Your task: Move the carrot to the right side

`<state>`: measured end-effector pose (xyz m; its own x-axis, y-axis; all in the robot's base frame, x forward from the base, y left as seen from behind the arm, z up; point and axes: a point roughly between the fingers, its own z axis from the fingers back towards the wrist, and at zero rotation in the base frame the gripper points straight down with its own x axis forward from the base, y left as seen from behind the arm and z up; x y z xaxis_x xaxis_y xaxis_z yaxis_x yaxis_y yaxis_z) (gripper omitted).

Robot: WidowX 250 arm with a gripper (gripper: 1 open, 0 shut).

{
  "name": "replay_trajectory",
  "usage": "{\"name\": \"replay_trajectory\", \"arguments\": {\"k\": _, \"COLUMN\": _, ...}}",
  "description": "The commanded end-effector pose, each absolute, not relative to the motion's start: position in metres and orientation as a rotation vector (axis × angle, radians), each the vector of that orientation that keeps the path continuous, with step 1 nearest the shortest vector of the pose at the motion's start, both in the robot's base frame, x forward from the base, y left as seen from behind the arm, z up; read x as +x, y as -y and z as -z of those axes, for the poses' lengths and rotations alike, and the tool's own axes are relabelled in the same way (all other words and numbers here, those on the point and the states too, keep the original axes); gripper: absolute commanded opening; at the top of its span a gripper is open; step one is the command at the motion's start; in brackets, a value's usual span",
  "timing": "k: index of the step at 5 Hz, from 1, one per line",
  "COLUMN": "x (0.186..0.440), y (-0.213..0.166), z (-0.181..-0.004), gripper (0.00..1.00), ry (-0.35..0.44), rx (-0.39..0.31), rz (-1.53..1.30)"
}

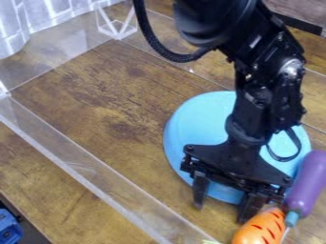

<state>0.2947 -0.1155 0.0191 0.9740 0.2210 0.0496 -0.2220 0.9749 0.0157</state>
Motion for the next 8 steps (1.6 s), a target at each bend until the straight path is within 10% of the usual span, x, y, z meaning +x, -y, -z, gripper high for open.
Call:
{"name": "replay_trajectory", "arguments": {"k": 1, "x": 0.308, "y": 0.104, "z": -0.032, "gripper": 1.00, "ry": 0.093, "rx": 0.020, "rz": -0.132}}
{"name": "replay_trajectory", "arguments": {"k": 2, "x": 0.308, "y": 0.104, "z": -0.034, "gripper": 1.00, "ry": 0.089, "rx": 0.029, "rz": -0.056}}
{"name": "replay_trajectory", "arguments": {"k": 3, "x": 0.314, "y": 0.104, "z": -0.041, "gripper": 0.00, "ry": 0.087, "rx": 0.044, "rz": -0.056}}
{"name": "replay_trajectory", "arguments": {"k": 5, "x": 0.321, "y": 0.104, "z": -0.048, "gripper": 0.00, "ry": 0.086, "rx": 0.065, "rz": 0.032}}
{"name": "replay_trajectory", "arguments": {"k": 6, "x": 0.323, "y": 0.106, "z": -0.047, "gripper": 1.00, "ry": 0.084, "rx": 0.066, "rz": 0.066}}
{"name": "replay_trajectory", "arguments": {"k": 7, "x": 0.330, "y": 0.113, "z": -0.042, "gripper": 0.00, "ry": 0.084, "rx": 0.064, "rz": 0.115}}
{"name": "replay_trajectory", "arguments": {"k": 8, "x": 0.337, "y": 0.119, "z": -0.041, "gripper": 0.00, "ry": 0.083, "rx": 0.063, "rz": 0.165}}
